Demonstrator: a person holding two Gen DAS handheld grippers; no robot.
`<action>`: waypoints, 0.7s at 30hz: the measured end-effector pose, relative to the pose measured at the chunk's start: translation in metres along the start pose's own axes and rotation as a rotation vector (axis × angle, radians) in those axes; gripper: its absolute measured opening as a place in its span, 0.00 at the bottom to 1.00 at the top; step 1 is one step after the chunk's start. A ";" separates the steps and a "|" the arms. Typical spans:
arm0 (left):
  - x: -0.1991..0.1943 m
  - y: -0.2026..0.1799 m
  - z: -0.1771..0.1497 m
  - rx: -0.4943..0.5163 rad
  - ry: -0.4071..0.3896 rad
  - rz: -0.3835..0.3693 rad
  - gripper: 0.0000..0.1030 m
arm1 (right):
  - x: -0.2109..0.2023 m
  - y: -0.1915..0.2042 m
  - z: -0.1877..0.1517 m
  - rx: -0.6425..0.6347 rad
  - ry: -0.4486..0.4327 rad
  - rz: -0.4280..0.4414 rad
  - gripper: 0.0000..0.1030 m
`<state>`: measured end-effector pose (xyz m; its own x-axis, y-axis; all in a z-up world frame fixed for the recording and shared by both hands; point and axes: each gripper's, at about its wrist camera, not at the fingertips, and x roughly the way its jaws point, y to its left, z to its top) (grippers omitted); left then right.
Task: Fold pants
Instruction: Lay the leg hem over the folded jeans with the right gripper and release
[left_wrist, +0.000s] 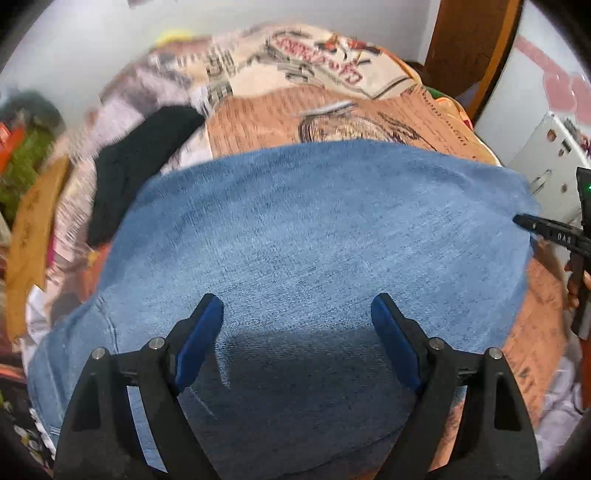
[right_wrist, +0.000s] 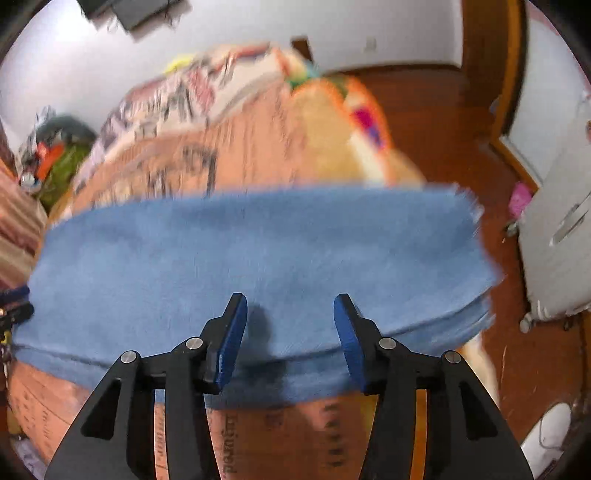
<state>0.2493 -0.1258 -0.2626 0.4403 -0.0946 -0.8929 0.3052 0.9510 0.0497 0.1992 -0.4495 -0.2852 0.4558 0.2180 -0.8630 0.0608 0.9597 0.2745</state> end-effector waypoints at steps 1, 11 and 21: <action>-0.001 -0.001 0.000 0.008 0.000 0.002 0.82 | 0.001 0.000 -0.008 0.000 -0.022 -0.011 0.45; -0.006 0.000 0.008 -0.012 0.000 -0.045 0.81 | -0.031 -0.029 -0.030 0.156 -0.048 -0.016 0.54; 0.004 -0.012 0.005 0.011 -0.010 -0.035 0.82 | -0.049 -0.022 -0.023 0.298 -0.107 0.088 0.56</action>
<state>0.2514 -0.1389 -0.2642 0.4380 -0.1307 -0.8894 0.3294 0.9439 0.0235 0.1556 -0.4771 -0.2589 0.5607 0.2623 -0.7854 0.2673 0.8404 0.4715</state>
